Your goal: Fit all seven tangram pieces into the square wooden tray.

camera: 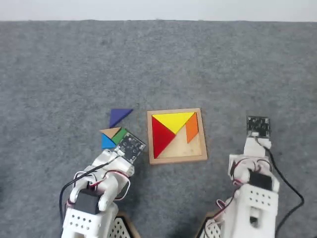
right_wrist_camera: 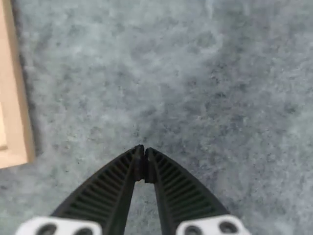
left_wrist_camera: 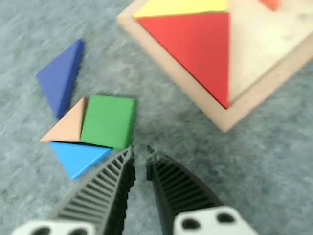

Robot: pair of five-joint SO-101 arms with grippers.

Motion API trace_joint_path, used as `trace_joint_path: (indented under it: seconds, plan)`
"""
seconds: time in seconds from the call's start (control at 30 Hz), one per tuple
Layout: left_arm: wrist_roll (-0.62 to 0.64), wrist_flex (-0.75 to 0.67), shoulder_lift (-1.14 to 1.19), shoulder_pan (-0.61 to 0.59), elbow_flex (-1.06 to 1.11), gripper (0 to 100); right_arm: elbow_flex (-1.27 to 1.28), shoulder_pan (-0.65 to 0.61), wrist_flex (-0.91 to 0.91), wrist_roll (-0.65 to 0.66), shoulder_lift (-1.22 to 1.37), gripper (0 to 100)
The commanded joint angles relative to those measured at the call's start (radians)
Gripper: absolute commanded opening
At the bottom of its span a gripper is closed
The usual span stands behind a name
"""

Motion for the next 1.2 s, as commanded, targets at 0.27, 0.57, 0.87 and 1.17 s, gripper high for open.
trace_joint_path:
  seconds: [0.27, 0.57, 0.87, 1.17]
  plan:
    - [-0.232, -0.094, 0.032, -0.422, -0.334, 4, 0.064, -0.038, 0.068, 0.052, -0.214, 0.6]
    - [-0.229, 0.153, 0.842, -0.419, -0.978, 4, 0.069, -0.041, 0.067, 0.054, -0.214, 0.6]
    - [-0.196, 0.295, 1.680, -0.417, -1.442, 5, 0.071, -0.041, 0.067, 0.054, -0.219, 0.6]
    - [-0.199, 0.295, 1.930, -0.236, -1.457, 13, 0.071, -0.041, 0.065, 0.054, -0.220, 0.6]
